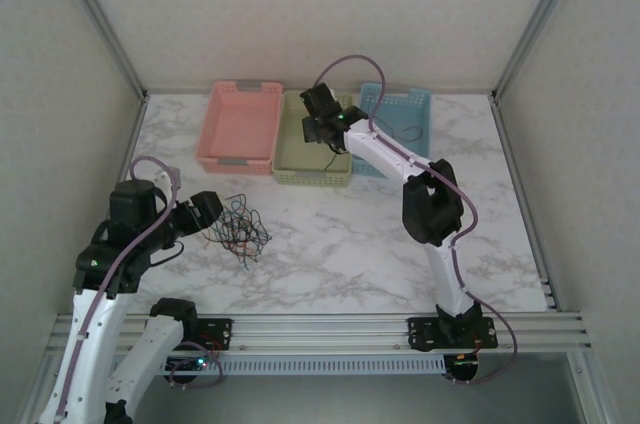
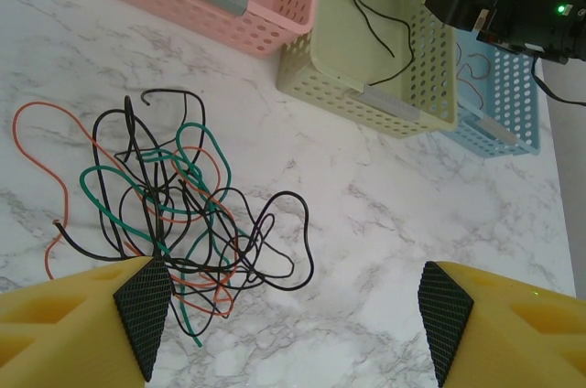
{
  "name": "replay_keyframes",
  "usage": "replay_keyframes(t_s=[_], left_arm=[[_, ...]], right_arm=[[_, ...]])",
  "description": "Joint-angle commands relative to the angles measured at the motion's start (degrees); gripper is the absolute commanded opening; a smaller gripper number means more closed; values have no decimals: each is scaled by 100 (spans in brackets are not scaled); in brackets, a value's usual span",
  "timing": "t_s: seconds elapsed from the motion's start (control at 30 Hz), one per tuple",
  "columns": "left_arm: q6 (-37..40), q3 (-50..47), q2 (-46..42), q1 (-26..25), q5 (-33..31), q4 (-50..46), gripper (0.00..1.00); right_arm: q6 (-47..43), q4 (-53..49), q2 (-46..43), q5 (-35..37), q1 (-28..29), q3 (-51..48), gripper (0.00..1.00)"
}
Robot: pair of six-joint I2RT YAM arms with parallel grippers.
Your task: Untangle the cables
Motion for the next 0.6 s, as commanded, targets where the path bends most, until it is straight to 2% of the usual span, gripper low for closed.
replay_keyframes(t_s=[0.0,0.07,0.13,0.3,0.43,0.57], left_arm=[[30,-63,-80,-9,-51,-15,75],[29,-72,-96,-7,-54,-16,75],[33,-72,-100,-5,-60,-17,75],[24,-76,-177,-4,-107,-10,74],[12,-80,-195,-4,-118,1,75],[17,-80,-203,-20,-97,-11,75]], right_arm=[[-290,347,-817,-840,181,-565,53],[-546,691,-1222,-1545,323,-1000,52],[-743,862,-1553,-1948,549,-1411,53],[-375,1347,-2049,-3345,817,-2312,55],[-252,1306,-2054,-3629,1282,-2560,56],[236,1720,-1989,-3530,1568,-2918,56]])
